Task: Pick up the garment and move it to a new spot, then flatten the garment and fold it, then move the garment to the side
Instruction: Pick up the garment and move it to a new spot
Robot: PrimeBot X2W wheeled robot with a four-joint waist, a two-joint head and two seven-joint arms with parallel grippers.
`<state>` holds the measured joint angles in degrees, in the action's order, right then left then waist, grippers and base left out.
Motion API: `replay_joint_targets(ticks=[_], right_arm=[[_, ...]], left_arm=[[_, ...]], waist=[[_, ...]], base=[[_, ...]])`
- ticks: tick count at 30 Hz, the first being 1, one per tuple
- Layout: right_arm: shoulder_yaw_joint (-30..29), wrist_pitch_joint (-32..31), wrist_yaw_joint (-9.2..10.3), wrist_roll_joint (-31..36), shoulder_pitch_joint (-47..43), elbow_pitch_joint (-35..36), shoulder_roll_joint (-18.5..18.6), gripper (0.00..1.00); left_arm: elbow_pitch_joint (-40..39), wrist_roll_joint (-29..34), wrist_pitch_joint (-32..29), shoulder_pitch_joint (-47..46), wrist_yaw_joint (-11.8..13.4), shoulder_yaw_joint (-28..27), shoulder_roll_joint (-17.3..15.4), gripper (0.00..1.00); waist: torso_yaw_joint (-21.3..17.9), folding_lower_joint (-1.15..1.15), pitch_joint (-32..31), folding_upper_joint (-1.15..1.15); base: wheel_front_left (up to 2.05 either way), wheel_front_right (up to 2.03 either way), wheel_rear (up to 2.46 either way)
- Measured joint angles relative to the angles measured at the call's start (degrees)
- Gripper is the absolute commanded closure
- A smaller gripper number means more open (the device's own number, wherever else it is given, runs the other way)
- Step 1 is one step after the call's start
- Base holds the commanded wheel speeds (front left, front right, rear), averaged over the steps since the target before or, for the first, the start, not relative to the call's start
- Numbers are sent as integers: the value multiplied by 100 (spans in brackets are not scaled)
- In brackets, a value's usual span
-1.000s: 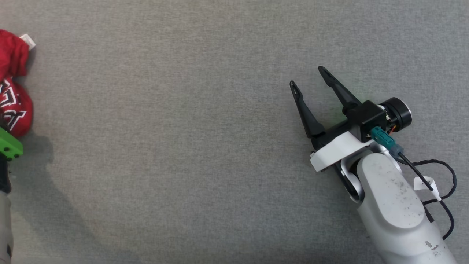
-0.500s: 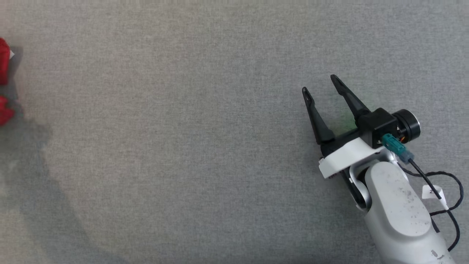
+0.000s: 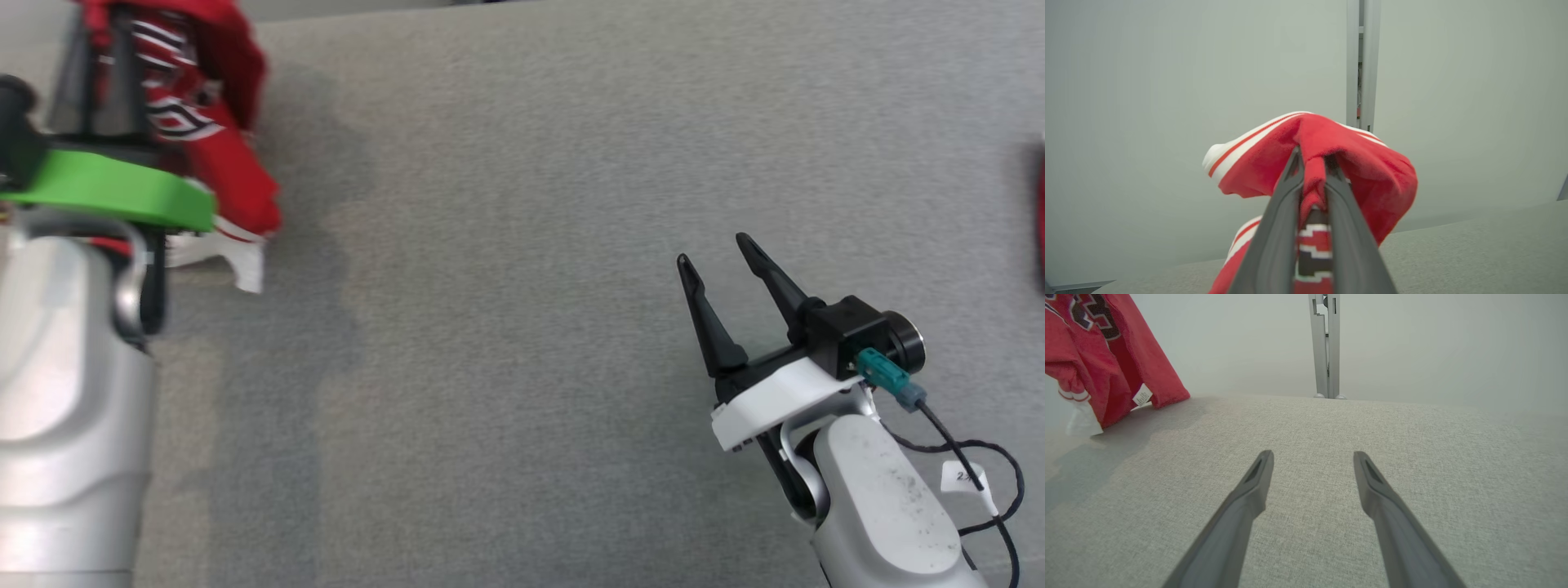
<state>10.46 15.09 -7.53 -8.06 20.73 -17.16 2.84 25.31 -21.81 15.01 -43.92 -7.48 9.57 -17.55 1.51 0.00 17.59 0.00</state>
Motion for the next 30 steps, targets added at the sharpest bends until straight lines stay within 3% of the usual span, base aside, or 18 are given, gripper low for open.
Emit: replay_joint_targets(ticks=[9,16,17,19,24,30], right_arm=[[125,0,0,-142,-180,10,-1,0],[137,0,0,-199,-284,2,1,0],[137,0,0,-199,-300,-2,0,0],[119,0,0,-199,-364,-20,1,0],[24,0,0,-179,-455,-24,0,0],[-155,0,0,-142,-621,-25,-2,0]], left_arm=[[-270,-345,1,373,0,1567,842,100],[104,-419,1,668,0,2575,1204,100],[177,-420,0,717,0,2629,1233,78],[364,-420,1,847,0,2636,1282,0],[533,-222,1,1182,140,2174,1293,0],[276,154,10,1932,387,1225,1192,0]], waist=[[-814,0,-256,0],[-1401,0,-386,0],[-1458,0,-401,0],[-1578,0,-448,0],[-1680,0,-610,0],[-1474,0,-739,0]], base=[[0,0,0],[0,0,0],[0,0,0],[0,0,0],[0,0,0],[0,0,0]])
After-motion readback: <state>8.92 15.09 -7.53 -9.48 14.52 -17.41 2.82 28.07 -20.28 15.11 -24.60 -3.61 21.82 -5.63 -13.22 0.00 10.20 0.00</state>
